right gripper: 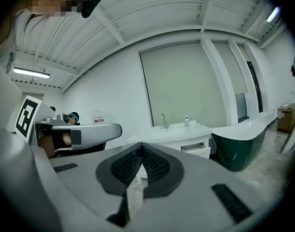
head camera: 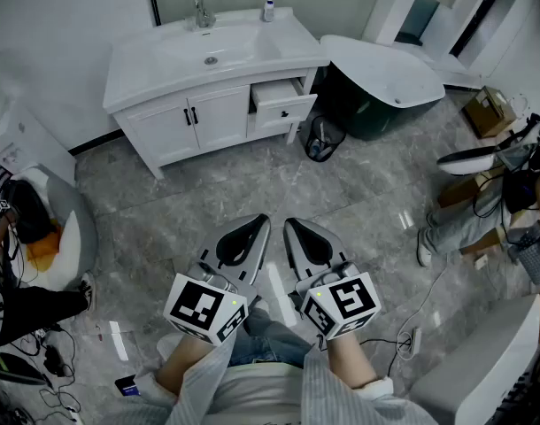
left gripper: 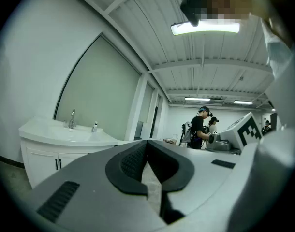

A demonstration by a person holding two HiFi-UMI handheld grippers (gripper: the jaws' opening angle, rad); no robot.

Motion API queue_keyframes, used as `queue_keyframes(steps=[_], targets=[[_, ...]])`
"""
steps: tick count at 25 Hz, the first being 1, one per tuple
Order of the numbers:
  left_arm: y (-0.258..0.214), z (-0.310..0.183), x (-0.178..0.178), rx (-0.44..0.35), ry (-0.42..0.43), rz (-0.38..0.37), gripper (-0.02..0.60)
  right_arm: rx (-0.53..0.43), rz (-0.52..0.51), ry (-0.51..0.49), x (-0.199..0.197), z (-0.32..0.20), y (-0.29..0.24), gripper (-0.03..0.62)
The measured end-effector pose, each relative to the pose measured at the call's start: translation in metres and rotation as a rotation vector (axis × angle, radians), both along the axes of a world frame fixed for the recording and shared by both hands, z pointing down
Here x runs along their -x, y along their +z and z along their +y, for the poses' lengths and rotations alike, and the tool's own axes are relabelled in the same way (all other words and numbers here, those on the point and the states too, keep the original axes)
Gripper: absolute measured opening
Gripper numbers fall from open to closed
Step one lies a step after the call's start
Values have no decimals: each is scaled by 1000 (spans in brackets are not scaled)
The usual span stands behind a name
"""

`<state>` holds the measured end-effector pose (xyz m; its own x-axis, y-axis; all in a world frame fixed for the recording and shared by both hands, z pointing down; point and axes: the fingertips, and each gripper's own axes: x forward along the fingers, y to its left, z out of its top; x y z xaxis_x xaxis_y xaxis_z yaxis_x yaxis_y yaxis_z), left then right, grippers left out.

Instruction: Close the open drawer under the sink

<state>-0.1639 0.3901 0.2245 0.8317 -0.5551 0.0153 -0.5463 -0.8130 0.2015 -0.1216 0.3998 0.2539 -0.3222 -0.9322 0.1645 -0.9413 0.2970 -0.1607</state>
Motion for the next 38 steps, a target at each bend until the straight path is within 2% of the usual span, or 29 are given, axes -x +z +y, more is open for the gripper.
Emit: queue_keyframes(steps=[11, 19, 26, 32, 38], targets=[[-3, 3, -13, -15, -3, 1, 15, 7, -11, -15, -8, 4, 4, 9], [-2, 14, -20, -31, -34, 11, 15, -4, -15, -32, -20, 19, 7, 9], [0, 1, -26, -26, -42, -8, 15, 7, -40, -17, -35, 9, 10, 11], [4, -25, -37, -18, -31, -7, 15, 16, -41, -7, -45, -18, 13, 9], [11, -74, -51, -14, -1, -8, 15, 31, -42, 25, -58, -64, 20, 9]])
